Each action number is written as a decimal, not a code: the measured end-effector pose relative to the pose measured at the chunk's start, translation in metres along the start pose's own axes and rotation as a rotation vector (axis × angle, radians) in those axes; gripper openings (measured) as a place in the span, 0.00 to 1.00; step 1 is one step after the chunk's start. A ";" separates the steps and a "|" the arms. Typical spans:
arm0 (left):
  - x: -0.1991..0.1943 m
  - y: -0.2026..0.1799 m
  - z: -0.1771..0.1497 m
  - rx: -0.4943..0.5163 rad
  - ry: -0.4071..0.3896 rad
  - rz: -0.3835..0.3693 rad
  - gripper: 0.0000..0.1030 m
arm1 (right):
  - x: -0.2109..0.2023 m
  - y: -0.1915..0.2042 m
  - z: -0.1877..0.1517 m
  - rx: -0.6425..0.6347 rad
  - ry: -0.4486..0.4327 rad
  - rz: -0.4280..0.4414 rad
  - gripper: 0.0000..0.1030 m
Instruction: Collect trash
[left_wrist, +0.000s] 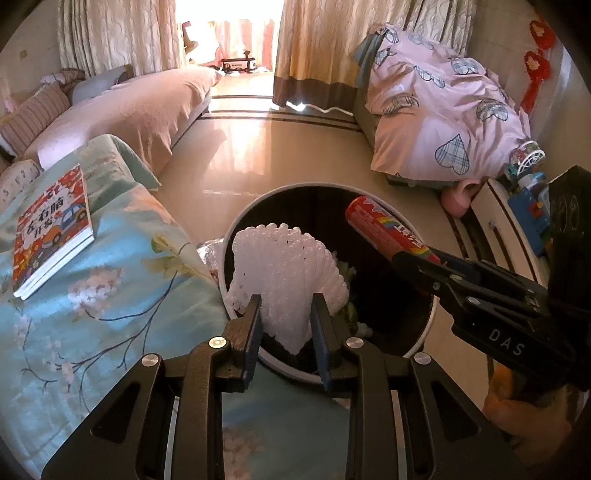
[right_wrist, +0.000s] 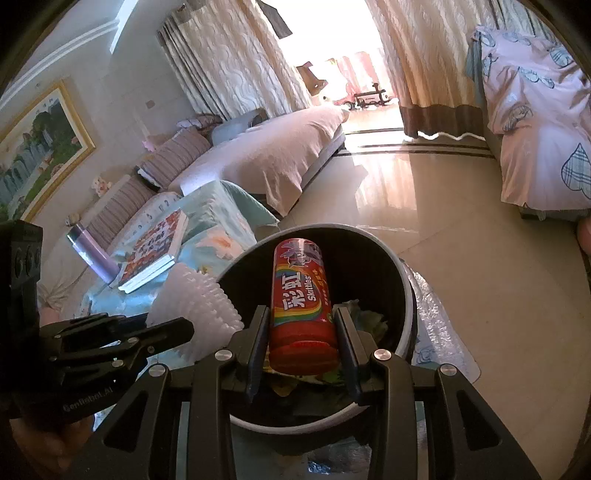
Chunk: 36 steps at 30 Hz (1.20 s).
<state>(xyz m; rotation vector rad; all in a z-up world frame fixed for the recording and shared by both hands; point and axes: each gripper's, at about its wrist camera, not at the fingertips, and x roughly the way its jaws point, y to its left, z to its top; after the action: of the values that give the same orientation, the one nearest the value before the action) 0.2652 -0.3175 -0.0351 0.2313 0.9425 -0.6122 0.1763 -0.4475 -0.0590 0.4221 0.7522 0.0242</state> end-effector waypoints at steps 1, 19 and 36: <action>0.001 0.001 -0.001 0.001 0.003 -0.001 0.25 | 0.002 -0.001 0.002 0.000 0.004 -0.001 0.35; 0.008 0.002 0.003 -0.004 0.030 0.017 0.55 | 0.009 -0.006 0.008 0.016 0.032 0.004 0.37; -0.054 0.037 -0.049 -0.143 -0.075 -0.012 0.67 | -0.045 0.017 -0.012 0.080 -0.075 0.078 0.78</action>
<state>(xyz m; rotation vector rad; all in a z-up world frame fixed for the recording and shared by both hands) 0.2296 -0.2450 -0.0227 0.0740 0.9112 -0.5581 0.1374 -0.4351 -0.0310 0.5259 0.6643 0.0512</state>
